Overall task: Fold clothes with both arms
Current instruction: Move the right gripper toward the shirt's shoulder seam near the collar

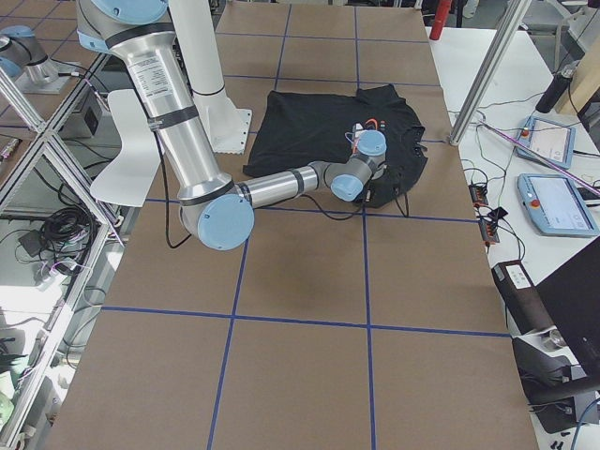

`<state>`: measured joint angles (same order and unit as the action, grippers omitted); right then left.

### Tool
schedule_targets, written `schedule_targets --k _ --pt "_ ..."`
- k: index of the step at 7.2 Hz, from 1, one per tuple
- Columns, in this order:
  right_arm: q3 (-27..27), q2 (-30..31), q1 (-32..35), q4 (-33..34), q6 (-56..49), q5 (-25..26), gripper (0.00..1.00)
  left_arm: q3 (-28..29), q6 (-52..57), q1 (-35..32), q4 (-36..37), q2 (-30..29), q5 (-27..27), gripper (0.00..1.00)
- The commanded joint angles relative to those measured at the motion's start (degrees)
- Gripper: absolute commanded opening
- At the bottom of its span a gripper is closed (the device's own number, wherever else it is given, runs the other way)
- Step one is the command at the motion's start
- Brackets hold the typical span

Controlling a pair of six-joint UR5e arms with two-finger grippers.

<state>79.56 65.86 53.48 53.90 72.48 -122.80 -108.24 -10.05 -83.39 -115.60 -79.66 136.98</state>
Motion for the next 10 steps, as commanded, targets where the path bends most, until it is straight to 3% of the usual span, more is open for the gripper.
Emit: schedule_targets --k 1,3,4,6,7,8,9,10 --pt "-1.4 -7.4 -0.8 1.8 7.4 0.1 0.00 0.2 -0.1 0.1 0.0 -0.8 0.0 1.00" --pt "-8.3 -19.6 -4.2 7.3 14.1 4.0 0.00 0.3 -2.0 0.1 0.0 -1.2 0.1 1.00" --pt "-12.0 -22.7 -5.8 7.2 15.9 6.0 0.00 0.2 -2.1 0.2 0.0 -1.5 0.1 1.00" --pt "-15.2 -24.0 -6.9 6.9 16.0 8.9 0.00 1.0 -4.3 1.3 0.2 -4.8 0.1 1.00" --pt "-15.6 -24.2 -6.9 6.8 15.9 9.2 0.07 1.4 -10.0 4.5 0.0 -7.1 0.0 1.00" --pt "-15.5 -24.4 -7.6 6.5 15.8 10.7 0.99 3.4 -14.0 8.0 -0.2 -10.7 -0.1 1.00" --pt "-15.3 -24.6 -7.9 6.4 15.7 11.2 1.00 6.9 -20.2 10.8 -0.1 -16.9 -0.3 1.00" --pt "-11.6 -24.2 -7.5 6.8 16.0 10.5 1.00 8.6 -28.2 14.6 0.0 -22.5 -0.7 1.00"
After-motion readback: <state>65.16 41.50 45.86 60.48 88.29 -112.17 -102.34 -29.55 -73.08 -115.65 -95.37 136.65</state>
